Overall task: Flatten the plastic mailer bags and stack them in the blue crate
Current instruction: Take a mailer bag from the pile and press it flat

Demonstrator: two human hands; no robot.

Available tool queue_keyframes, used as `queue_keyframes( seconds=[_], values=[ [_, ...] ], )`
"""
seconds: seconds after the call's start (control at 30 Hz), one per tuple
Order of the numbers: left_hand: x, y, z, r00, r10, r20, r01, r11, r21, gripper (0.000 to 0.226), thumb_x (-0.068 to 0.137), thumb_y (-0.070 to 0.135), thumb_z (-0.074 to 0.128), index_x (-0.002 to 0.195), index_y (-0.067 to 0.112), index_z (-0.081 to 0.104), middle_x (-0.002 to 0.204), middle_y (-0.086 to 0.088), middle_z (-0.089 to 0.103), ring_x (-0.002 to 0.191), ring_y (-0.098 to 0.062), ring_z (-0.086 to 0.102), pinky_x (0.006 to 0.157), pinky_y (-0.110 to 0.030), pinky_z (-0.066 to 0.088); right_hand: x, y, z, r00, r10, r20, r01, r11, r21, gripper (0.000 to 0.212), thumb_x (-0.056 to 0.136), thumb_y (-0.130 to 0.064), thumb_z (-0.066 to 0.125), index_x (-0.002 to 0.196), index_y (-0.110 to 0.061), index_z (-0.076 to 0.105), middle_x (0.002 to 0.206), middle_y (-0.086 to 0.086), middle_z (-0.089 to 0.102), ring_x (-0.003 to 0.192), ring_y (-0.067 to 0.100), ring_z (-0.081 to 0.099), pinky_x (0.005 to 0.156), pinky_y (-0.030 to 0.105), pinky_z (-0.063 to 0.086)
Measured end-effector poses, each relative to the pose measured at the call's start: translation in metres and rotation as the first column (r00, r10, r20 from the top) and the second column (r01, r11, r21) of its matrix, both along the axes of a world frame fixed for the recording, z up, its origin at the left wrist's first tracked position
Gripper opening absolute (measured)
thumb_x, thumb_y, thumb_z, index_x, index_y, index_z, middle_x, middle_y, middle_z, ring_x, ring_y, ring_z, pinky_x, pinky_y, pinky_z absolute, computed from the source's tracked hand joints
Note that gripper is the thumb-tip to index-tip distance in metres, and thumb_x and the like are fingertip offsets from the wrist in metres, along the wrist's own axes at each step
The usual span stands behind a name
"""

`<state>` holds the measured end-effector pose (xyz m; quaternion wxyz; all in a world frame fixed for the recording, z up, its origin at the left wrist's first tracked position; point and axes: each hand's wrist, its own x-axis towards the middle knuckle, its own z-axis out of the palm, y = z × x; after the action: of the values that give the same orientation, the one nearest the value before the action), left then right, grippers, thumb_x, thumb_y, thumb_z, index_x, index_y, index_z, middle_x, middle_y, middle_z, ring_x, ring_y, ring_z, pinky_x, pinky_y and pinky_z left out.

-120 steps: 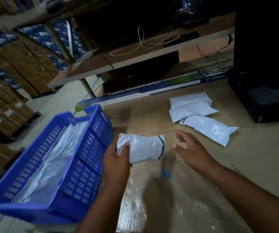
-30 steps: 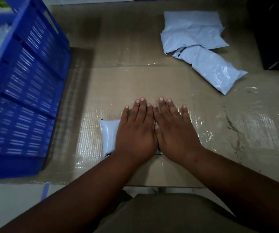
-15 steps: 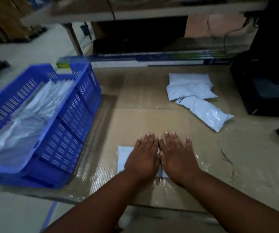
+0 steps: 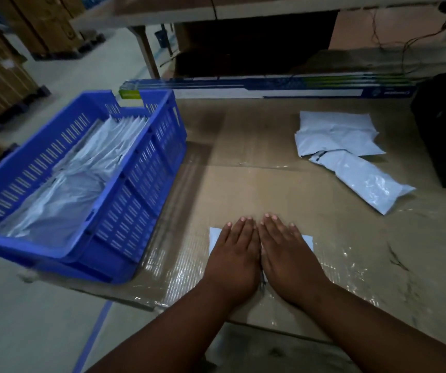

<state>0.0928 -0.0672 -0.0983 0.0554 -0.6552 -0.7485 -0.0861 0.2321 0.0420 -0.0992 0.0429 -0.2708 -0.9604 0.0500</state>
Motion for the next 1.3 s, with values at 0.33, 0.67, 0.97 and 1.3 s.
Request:
queue_keyframes(
  seconds=[0.33, 0.67, 0.97, 1.3],
  values=[
    [-0.004, -0.001, -0.012, 0.997, 0.017, 0.08, -0.023, 0.997, 0.08, 0.061, 0.104, 0.032, 0.041, 0.156, 0.002, 0.045, 0.166, -0.019, 0.036, 0.156, -0.035, 0.031, 0.125, -0.058, 0.023, -0.002, 0.0, -0.006, 1.0, 0.017, 0.004, -0.017, 1.0, 0.025, 0.065, 0.104, -0.038, 0.029, 0.162, -0.009, 0.036, 0.172, 0.013, 0.026, 0.16, 0.028, 0.021, 0.128, 0.055, 0.02],
    [-0.007, -0.001, -0.003, 0.973, 0.2, 0.116, -0.186, 0.975, -0.117, 0.075, 0.104, 0.057, 0.027, 0.162, 0.009, 0.036, 0.172, -0.015, 0.022, 0.161, -0.031, 0.013, 0.122, -0.068, 0.016, 0.003, 0.008, 0.005, 0.999, 0.049, 0.024, -0.049, 0.999, -0.009, 0.064, 0.106, -0.042, 0.03, 0.162, -0.013, 0.036, 0.173, 0.008, 0.026, 0.161, 0.024, 0.02, 0.125, 0.059, 0.024],
    [-0.019, -0.057, 0.007, 0.964, 0.245, 0.101, -0.239, 0.969, -0.069, 0.089, 0.103, 0.071, 0.028, 0.168, 0.013, 0.013, 0.176, -0.01, 0.001, 0.163, -0.024, -0.003, 0.13, -0.054, 0.011, 0.007, 0.04, 0.03, 0.996, 0.039, 0.077, -0.043, 0.998, 0.054, 0.065, 0.106, -0.055, 0.025, 0.164, -0.026, 0.032, 0.174, 0.007, 0.021, 0.161, 0.029, 0.02, 0.124, 0.067, 0.016],
    [-0.003, -0.061, -0.002, 0.992, 0.095, 0.078, -0.087, 0.991, -0.102, 0.087, 0.101, 0.063, 0.038, 0.168, 0.013, 0.015, 0.176, -0.013, 0.004, 0.163, -0.028, -0.001, 0.126, -0.058, 0.018, 0.015, -0.003, 0.001, 0.964, 0.23, 0.136, -0.226, 0.973, -0.041, 0.078, 0.1, -0.07, 0.031, 0.168, -0.037, 0.012, 0.177, -0.003, 0.003, 0.162, 0.033, 0.006, 0.122, 0.073, 0.01]
  ],
)
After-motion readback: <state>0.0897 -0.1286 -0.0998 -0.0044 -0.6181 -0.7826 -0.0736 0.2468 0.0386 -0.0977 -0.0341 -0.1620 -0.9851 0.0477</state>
